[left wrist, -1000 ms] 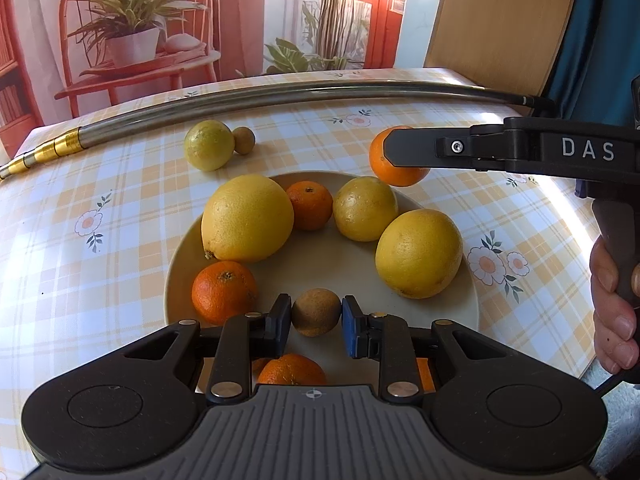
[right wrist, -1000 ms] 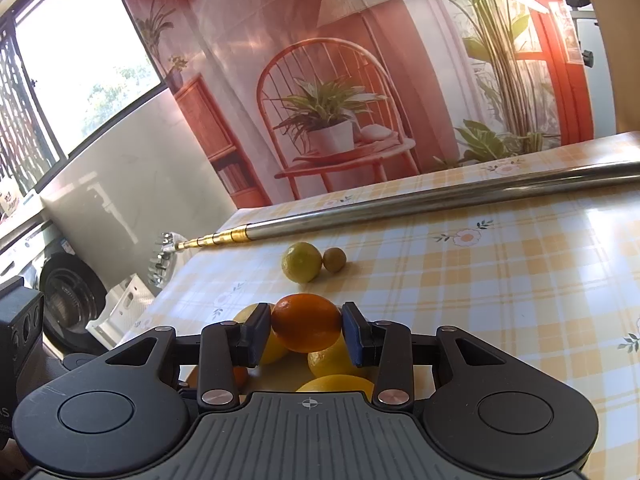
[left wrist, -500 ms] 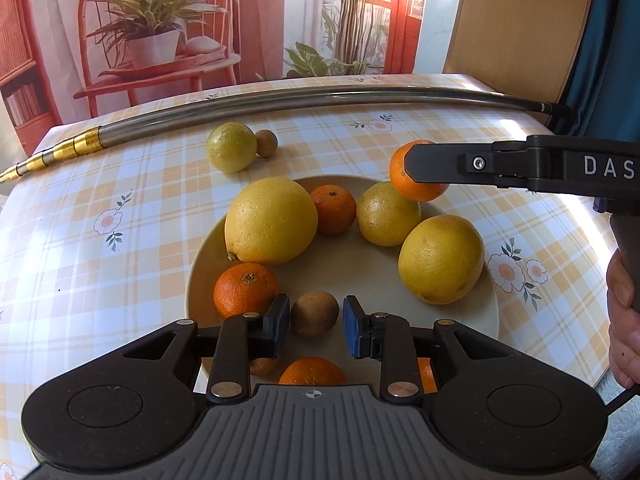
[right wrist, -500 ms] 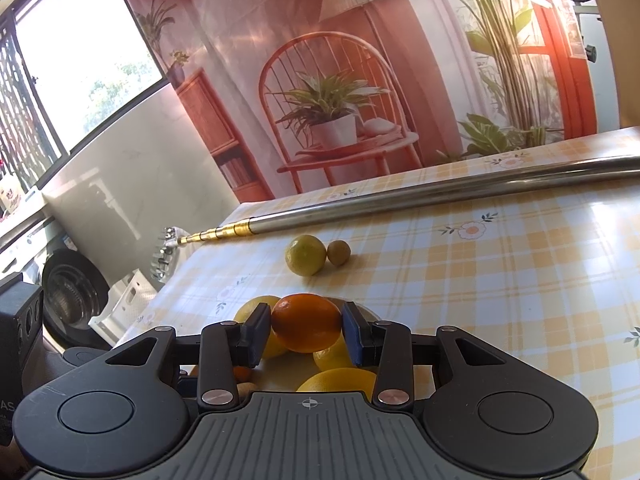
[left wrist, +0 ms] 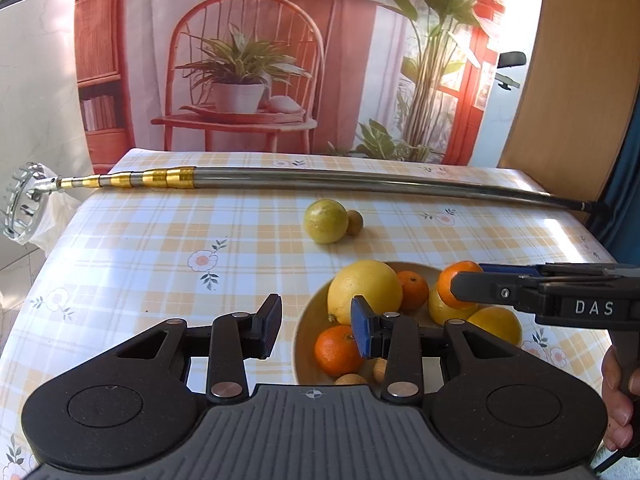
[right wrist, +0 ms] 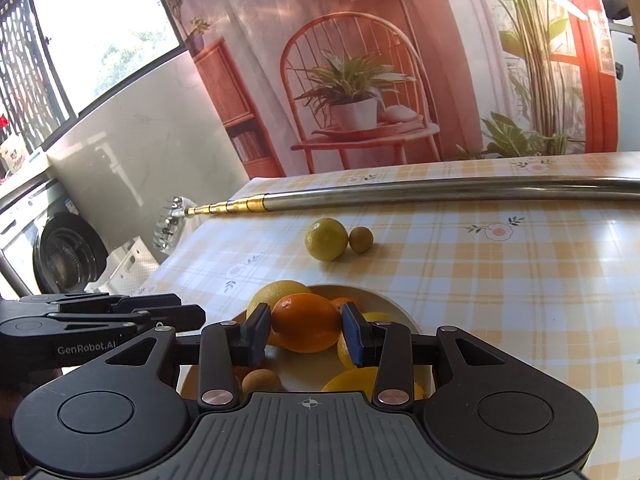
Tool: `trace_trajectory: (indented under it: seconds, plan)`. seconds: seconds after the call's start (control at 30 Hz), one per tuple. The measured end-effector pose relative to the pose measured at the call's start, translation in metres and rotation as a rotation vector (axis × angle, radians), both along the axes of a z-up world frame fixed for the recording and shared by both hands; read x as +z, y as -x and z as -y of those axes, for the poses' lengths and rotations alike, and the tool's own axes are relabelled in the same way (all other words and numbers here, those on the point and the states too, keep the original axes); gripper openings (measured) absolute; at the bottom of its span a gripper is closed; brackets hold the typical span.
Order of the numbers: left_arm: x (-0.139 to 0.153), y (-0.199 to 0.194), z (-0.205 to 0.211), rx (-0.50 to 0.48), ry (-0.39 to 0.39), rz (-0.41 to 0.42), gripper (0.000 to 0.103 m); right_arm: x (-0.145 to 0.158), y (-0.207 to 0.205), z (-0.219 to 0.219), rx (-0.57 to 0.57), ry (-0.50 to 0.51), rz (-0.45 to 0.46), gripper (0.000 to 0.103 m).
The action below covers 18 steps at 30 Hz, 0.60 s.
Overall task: Organize fruits
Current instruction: 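Lower kiwi onto plate and open left tool while right tool releases orange there, then close left tool on small kiwi by the pole while right tool moves toward lemon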
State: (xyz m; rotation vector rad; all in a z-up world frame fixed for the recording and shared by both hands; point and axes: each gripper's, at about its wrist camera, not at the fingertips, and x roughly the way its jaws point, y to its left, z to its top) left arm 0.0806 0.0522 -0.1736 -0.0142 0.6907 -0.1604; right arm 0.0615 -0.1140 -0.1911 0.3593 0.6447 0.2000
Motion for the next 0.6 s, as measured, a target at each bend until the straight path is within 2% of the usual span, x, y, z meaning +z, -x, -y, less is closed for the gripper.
trace_trajectory:
  seconds: [0.2,0.33,0.43,0.5,0.6]
  plan:
    - [0.004,0.004,-0.024,0.074,0.025,0.015,0.04,-0.003,-0.012,-0.021,0.035,0.067,-0.055,0.036]
    - [0.002,0.007,-0.031,0.083,0.053,0.017,0.04,-0.007,-0.02,-0.033,0.052,0.127,-0.095,0.036]
    - [-0.003,0.008,-0.036,0.088,0.09,-0.001,0.04,-0.014,-0.023,-0.05,0.079,0.225,-0.124,0.036]
    - [-0.005,0.007,-0.036,0.094,0.086,0.002,0.04,-0.017,-0.023,-0.06,0.098,0.275,-0.126,0.036]
    - [-0.006,0.007,-0.038,0.093,0.097,0.003,0.04,-0.018,-0.024,-0.067,0.116,0.294,-0.122,0.036]
